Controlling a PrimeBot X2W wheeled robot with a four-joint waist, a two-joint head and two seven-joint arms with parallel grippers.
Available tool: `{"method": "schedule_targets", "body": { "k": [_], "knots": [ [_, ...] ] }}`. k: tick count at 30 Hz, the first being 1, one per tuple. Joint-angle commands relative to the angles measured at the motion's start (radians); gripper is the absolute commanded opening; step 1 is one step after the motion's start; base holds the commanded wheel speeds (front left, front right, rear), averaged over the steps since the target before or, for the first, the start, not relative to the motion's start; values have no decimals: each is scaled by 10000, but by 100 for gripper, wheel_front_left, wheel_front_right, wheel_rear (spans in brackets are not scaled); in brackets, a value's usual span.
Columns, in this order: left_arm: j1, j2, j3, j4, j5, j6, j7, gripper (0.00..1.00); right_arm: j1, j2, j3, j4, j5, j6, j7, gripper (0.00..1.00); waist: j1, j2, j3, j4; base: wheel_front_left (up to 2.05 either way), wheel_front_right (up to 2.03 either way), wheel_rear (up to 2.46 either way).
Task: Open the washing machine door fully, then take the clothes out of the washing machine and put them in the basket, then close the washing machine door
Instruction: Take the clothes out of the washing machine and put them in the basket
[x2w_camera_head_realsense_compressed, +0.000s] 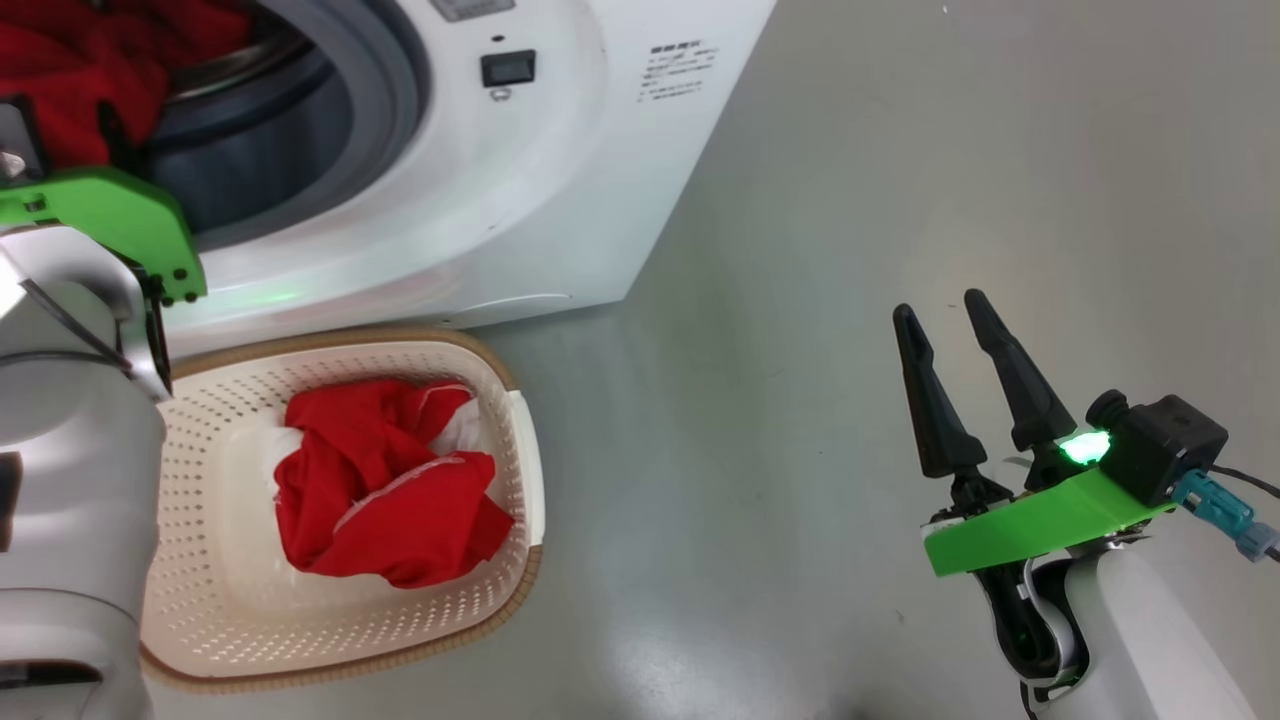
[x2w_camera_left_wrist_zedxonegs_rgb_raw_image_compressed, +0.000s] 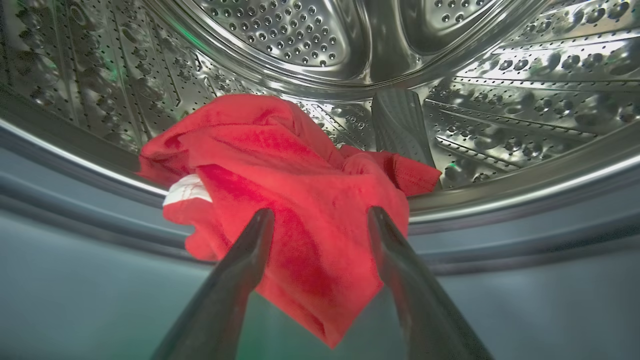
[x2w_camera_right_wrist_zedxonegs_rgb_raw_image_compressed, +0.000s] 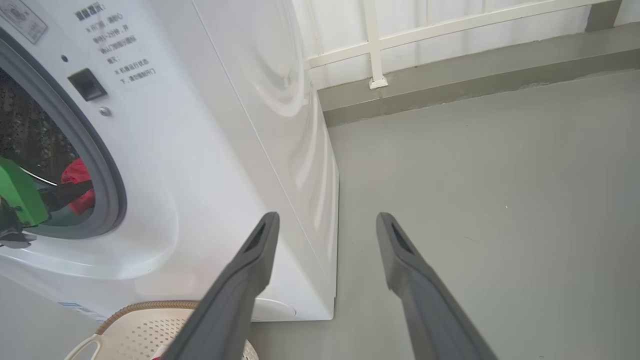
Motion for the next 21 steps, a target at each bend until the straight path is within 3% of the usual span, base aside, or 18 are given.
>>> {"method": "schedule_targets", "body": {
  "k": [1, 14, 16, 17, 21],
  "knots": [
    [-179, 469, 94, -111, -82, 110, 10, 100, -169, -21, 177, -260, 84, 4, -65, 100, 0, -1, 122, -119, 0, 0, 0],
    [-338, 843, -132, 45, -129, 172, 363, 98, -303, 66, 255, -283, 130, 4, -65, 100, 0, -1, 416, -385, 0, 0, 0],
    [-320, 852, -146, 54, -164, 171, 396, 47, -305, 73, 249, -279, 124, 4, -65, 100, 0, -1, 420, -374, 0, 0, 0],
    [-314, 853, -158, 58, -178, 166, 402, 36, -305, 75, 244, -276, 118, 4, -65, 100, 0, -1, 418, -365, 0, 0, 0],
    [-309, 821, -151, 64, -282, 176, 158, 16, -287, 74, 216, -264, 97, 4, -65, 100, 0, -1, 372, -300, 0, 0, 0]
  ]
}}
